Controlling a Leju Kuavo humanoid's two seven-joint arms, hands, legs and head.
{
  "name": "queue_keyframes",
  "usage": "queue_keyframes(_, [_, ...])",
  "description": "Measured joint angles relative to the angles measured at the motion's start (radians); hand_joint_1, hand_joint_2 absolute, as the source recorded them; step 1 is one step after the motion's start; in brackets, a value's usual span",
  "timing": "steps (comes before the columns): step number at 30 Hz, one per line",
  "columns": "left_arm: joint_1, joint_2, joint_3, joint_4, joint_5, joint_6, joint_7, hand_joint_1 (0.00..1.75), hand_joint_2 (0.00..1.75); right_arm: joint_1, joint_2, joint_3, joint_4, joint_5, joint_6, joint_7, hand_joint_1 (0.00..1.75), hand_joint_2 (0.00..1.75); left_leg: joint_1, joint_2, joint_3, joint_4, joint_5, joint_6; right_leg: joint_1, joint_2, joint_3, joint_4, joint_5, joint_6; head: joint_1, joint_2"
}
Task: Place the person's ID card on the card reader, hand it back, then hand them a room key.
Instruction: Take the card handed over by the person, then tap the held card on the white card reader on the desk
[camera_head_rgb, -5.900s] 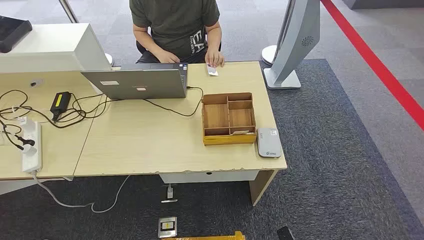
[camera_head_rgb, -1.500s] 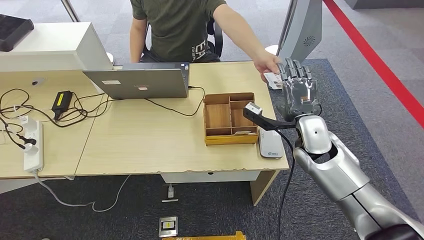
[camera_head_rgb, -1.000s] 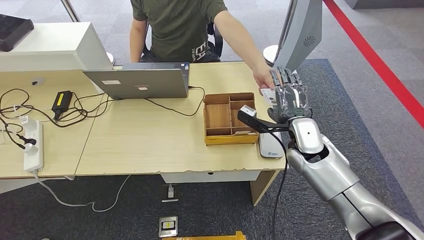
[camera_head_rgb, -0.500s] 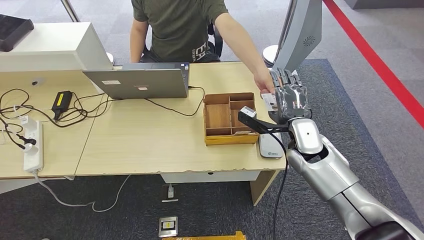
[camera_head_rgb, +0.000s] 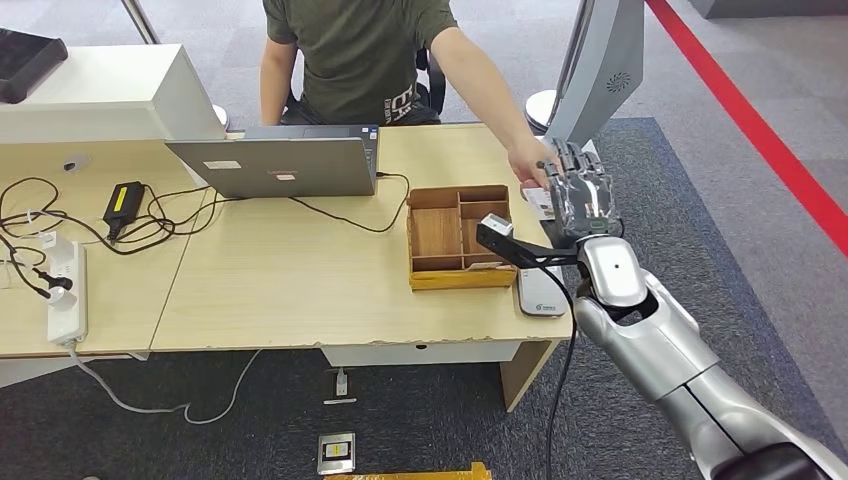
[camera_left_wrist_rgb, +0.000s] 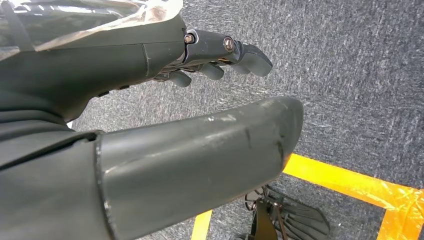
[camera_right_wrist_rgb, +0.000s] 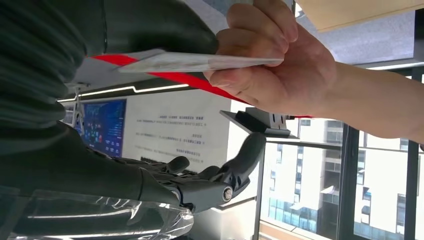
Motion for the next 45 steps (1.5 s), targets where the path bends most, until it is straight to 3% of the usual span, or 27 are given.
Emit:
queue_keyframes(33, [0.001, 0.0, -0.01, 0.0, -0.009, 0.002, 0.004, 0.0, 0.0, 0.001, -0.01, 0.002, 0.0, -0.008, 0.033, -0.007, 1.75, 1.75, 0.0, 0.0, 0.0, 0.0, 0.0, 0.0, 0.0, 0.0, 0.0, 0.0, 0.0, 0.0, 0.0, 0.0])
queue_keyframes(45, [0.001, 0.0, -0.014, 0.0, 0.009, 0.027, 0.023, 0.0, 0.0, 0.018, 0.023, 0.034, 0.164, -0.068, 0.004, -0.033, 1.75, 1.75, 0.0, 0.0, 0.0, 0.0, 0.0, 0.0, 0.0, 0.0, 0.0, 0.0, 0.0, 0.0, 0.0, 0.0])
